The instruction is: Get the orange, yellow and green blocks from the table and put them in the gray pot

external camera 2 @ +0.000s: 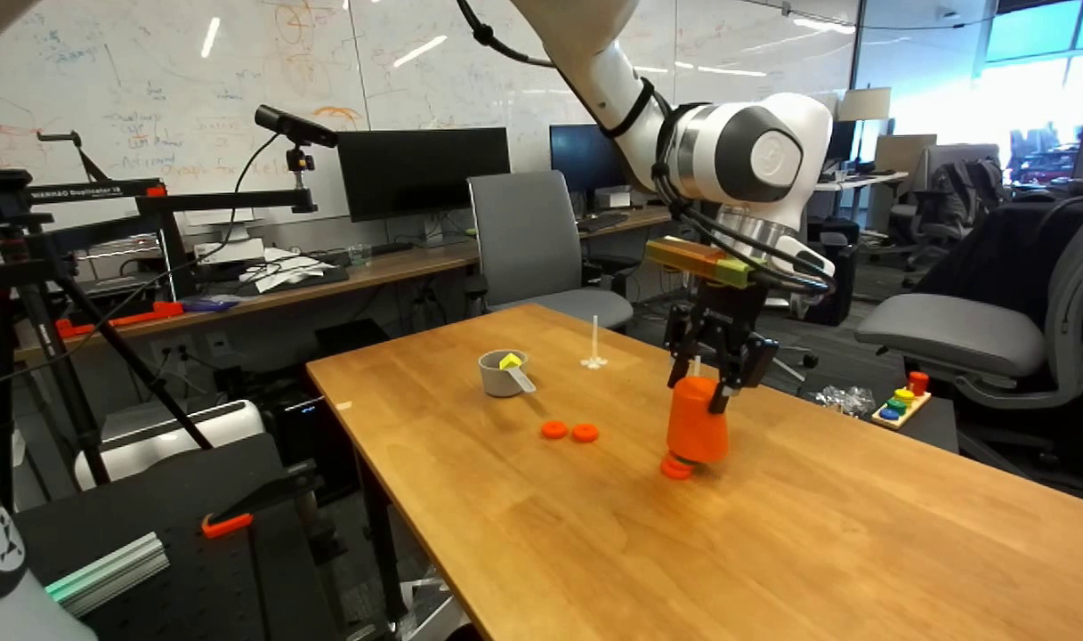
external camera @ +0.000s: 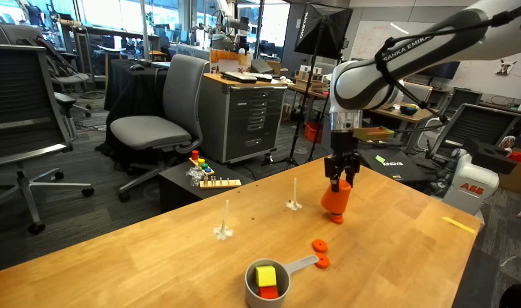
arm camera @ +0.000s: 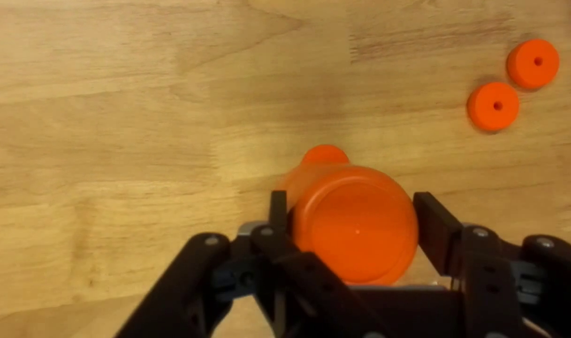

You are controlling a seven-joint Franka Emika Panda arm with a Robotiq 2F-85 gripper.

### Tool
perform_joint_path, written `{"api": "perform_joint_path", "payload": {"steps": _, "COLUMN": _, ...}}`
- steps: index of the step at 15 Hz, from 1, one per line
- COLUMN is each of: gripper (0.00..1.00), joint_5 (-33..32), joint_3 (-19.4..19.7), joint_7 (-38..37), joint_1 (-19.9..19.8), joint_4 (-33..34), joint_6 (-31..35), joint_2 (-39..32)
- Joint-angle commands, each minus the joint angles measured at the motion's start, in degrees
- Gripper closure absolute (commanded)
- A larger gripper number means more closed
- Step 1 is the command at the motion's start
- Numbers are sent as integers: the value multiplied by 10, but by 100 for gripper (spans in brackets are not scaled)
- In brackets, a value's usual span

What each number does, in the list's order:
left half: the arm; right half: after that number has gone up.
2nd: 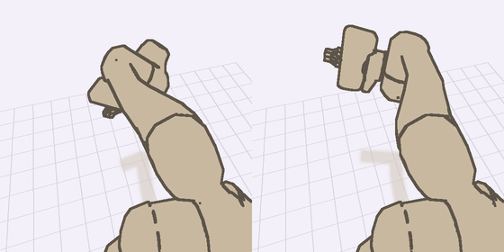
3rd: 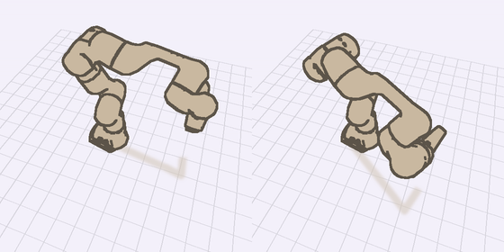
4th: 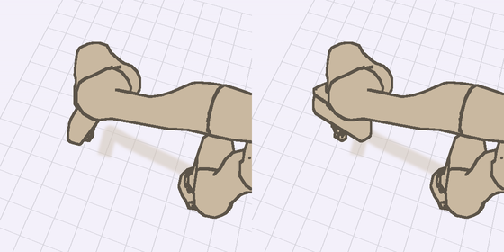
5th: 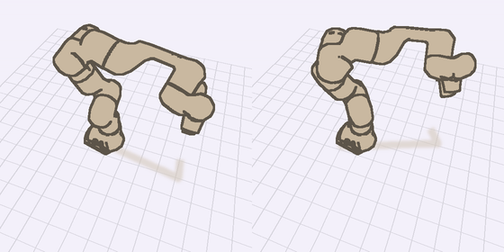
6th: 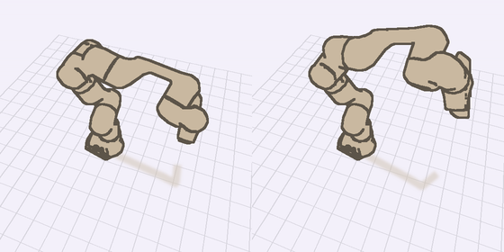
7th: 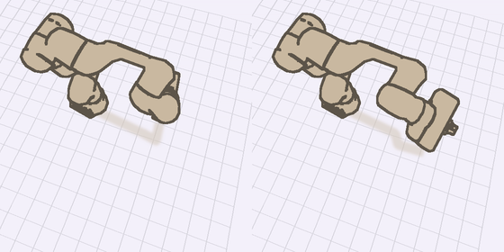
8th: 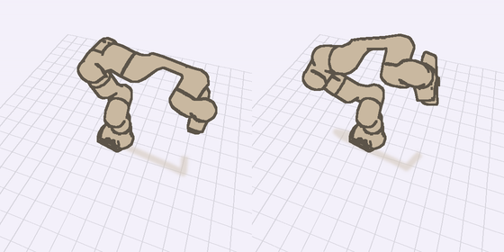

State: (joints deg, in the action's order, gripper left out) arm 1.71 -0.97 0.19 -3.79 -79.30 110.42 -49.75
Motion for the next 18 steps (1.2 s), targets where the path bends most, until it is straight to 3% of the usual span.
{"api": "perform_joint_path", "payload": {"steps": 1, "gripper": 58, "joint_5": 18, "joint_3": -5, "joint_7": 2, "joint_1": 1, "joint_4": -13, "joint_6": -9, "joint_2": 50}}
{"api": "perform_joint_path", "payload": {"steps": 8, "gripper": 58, "joint_5": 54, "joint_3": -10, "joint_7": 14, "joint_1": -14, "joint_4": -37, "joint_6": 1, "joint_2": 114}}
{"api": "perform_joint_path", "payload": {"steps": 18, "gripper": 58, "joint_5": 155, "joint_3": 11, "joint_7": 46, "joint_1": -107, "joint_4": -95, "joint_6": 14, "joint_2": 134}}
